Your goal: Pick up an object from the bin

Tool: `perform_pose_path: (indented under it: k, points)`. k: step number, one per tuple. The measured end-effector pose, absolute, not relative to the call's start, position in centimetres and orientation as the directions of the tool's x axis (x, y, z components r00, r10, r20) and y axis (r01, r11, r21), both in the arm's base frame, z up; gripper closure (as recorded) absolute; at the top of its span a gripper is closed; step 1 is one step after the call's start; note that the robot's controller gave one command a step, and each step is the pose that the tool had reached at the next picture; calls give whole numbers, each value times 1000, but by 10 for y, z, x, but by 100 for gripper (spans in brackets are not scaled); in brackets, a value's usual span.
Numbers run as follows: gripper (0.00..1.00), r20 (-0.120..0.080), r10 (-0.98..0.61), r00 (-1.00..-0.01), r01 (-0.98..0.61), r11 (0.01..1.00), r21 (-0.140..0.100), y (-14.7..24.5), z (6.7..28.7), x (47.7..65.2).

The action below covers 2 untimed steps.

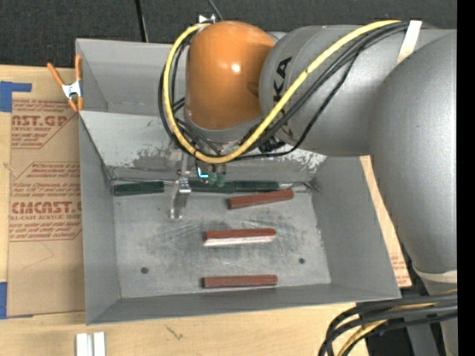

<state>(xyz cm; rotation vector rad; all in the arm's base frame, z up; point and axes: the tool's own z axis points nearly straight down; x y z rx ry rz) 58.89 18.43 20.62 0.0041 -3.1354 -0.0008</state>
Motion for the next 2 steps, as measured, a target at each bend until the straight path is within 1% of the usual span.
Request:
perform_pose_path:
  k: [1,2]
  points:
    - [0,-1,-1,-1000,-1,1000,2,183,211,591]
    - [100,-1,-22,-1000,-22,1000,0,97,155,559]
